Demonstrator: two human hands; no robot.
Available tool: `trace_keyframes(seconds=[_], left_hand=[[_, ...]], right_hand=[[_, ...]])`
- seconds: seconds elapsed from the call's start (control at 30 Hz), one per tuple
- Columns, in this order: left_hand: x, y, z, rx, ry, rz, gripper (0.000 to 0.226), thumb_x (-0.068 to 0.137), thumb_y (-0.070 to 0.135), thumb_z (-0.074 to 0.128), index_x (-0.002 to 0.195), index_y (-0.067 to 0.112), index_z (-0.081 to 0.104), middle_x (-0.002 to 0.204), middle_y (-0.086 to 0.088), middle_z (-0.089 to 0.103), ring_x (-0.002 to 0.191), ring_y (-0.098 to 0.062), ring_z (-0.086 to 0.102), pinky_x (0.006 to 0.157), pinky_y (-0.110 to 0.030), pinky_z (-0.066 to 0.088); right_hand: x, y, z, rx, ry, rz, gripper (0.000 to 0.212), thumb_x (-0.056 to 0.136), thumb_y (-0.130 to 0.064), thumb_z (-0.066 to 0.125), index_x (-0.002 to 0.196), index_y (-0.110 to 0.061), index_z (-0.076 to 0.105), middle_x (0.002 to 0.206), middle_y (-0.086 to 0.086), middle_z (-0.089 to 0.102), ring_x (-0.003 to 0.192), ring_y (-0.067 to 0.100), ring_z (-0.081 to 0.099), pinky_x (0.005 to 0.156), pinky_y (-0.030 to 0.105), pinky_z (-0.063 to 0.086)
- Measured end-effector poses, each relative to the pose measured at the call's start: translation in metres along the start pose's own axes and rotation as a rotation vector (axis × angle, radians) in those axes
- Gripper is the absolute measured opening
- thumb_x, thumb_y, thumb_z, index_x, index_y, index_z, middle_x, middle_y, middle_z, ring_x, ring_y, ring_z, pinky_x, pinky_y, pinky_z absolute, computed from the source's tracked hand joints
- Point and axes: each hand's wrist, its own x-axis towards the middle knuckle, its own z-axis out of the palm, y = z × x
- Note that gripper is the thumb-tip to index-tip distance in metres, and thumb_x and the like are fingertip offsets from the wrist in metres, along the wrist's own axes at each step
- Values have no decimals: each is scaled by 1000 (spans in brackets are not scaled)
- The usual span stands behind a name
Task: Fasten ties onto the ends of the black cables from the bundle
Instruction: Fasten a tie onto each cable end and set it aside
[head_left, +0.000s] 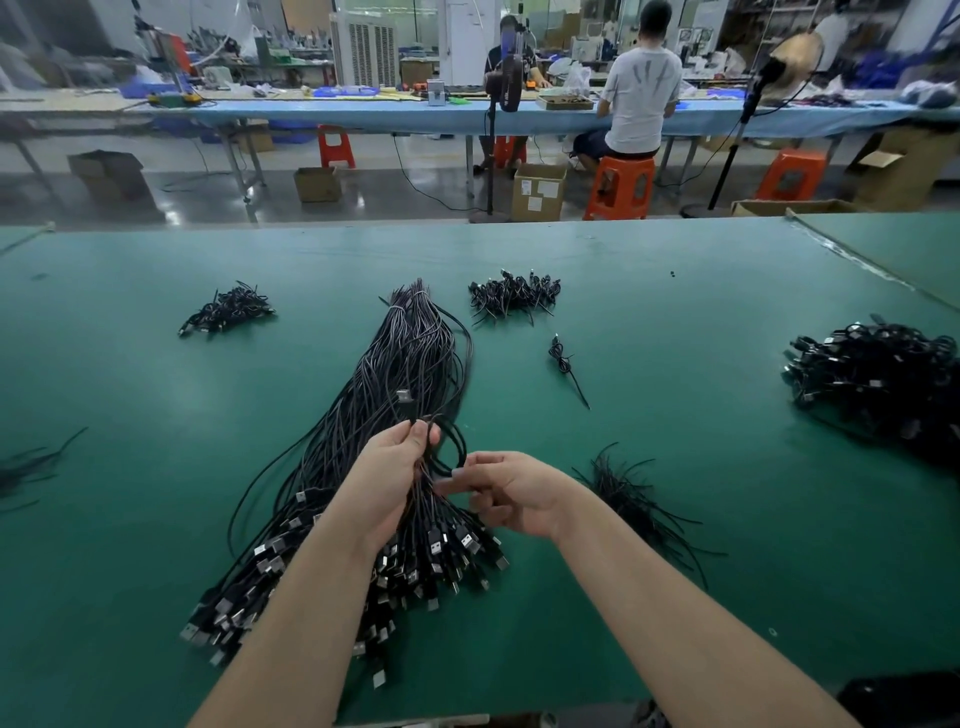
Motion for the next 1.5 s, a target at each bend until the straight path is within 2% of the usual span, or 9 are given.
trace_keyframes(seconds=[0.2,0.4,0.5,0.67,0.8,0.9,1.03,1.27,1.5], left_hand=[[6,-8,-3,-70,91,31,30,109,17,40,89,13,61,80,5,62,72,-10,47,63,-27,34],[8,-13,7,-218,-13,-102,28,109,15,38,96,7,61,77,-1,58,68,-13,53,63,-28,48],[6,-15,13,-190,-60,-108,35,110,17,35,102,-2,63,87,-12,64,79,-23,61,75,-39,50],[7,-15,18,-18,44,-91,33,109,16,40,88,7,63,77,-3,73,82,-20,70,81,-35,55],[12,-18,22,29,104,-73,37,109,16,40,79,11,60,81,-5,67,87,-22,62,88,-34,48],[14,-21,24,6,118,-94,36,110,18,39,82,12,61,83,-6,65,84,-22,61,80,-36,51],[17,-23,24,26,130,-91,34,109,18,41,83,12,62,89,-7,64,91,-23,59,95,-41,47],[19,-29,31,-3,147,-147,34,109,18,41,81,11,59,86,-9,60,94,-26,54,107,-47,41],[16,-38,26,109,80,-101,33,107,17,48,85,10,71,87,-7,71,94,-25,62,100,-43,43]], right_hand=[[-3,-2,-5,-150,126,-18,15,98,-19,64,110,-15,57,111,7,76,55,11,57,46,19,41],[-7,-8,12,-324,139,-192,38,105,-47,43,139,-31,46,128,-1,60,69,13,63,53,24,41],[-10,-10,19,-442,109,-245,34,102,-49,52,130,-32,50,105,-5,62,65,10,59,51,23,41],[-10,-11,19,-715,145,-280,48,87,-43,76,127,-30,53,101,-18,63,86,-4,58,81,17,45],[-4,-10,22,-849,202,-289,17,91,-33,72,92,-32,55,85,-15,64,72,1,57,70,20,50],[3,-7,24,-678,248,-219,8,100,-20,59,103,-14,55,106,16,68,93,28,68,89,48,56],[1,-6,25,-640,164,-173,18,104,-25,51,119,-16,48,90,4,57,74,16,52,68,36,46],[3,-5,25,-1003,154,-126,56,106,-29,47,155,-12,23,138,13,55,122,30,56,105,46,45],[2,-2,21,-1186,188,-126,33,108,-19,35,134,-2,47,109,20,63,90,31,61,74,41,51]])
